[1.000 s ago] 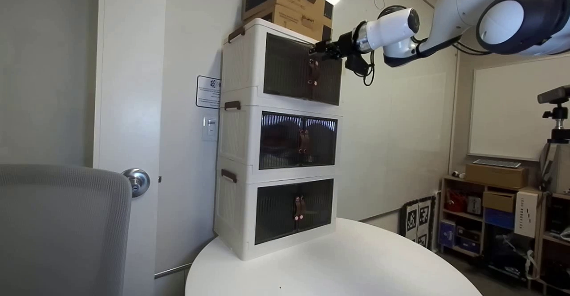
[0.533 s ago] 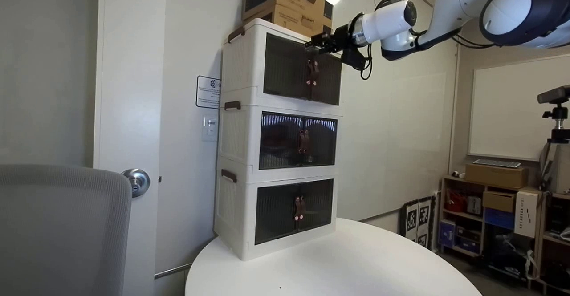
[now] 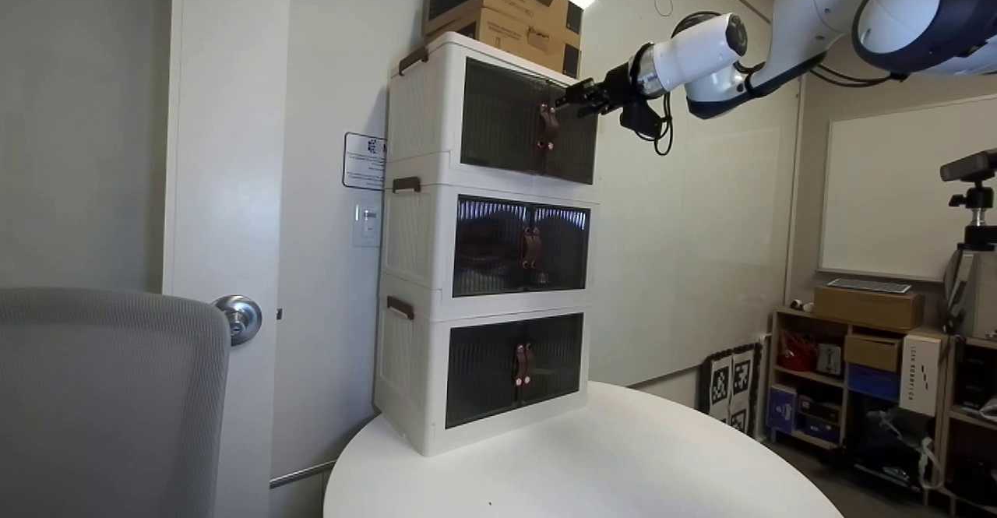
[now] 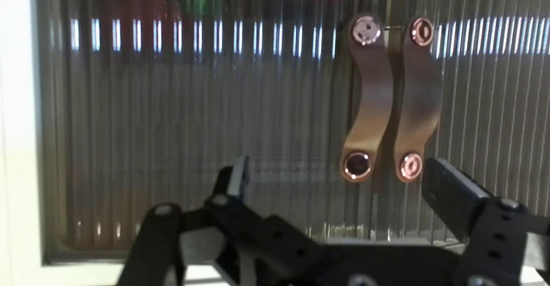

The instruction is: Open the doors of the topmost cabinet.

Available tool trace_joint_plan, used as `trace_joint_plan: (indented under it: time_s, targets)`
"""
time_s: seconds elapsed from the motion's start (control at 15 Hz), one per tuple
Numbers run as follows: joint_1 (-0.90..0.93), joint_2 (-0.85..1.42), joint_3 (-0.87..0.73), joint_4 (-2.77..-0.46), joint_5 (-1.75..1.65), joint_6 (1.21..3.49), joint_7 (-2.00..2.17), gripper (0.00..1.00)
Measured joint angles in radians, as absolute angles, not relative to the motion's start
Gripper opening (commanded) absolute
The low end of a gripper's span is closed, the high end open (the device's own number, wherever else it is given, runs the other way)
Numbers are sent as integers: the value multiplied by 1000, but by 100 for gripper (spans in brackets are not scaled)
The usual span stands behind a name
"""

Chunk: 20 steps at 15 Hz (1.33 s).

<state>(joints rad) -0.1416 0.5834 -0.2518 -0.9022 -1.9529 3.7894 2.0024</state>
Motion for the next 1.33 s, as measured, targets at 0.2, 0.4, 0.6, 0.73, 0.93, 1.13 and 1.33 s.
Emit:
trace_joint_plan:
  time_s: [0.2,0.4,0.6,0.73,0.93,1.13,1.33]
  targets:
    - [-162,585,-228,-940,-1941,3827,2001,100]
    - [-169,588,-204,-973,-1934,3844,1998,100]
    - [-171,589,-176,-997,-1929,3845,1978,100]
    - [-171,589,-156,-1008,-1923,3845,1957,100]
    - [-175,588,-117,-1016,-1896,3845,1906,100]
    - [-170,573,-94,-1027,-1817,3892,1808,100]
    - [-174,539,-90,-1086,-1772,3958,1741,100]
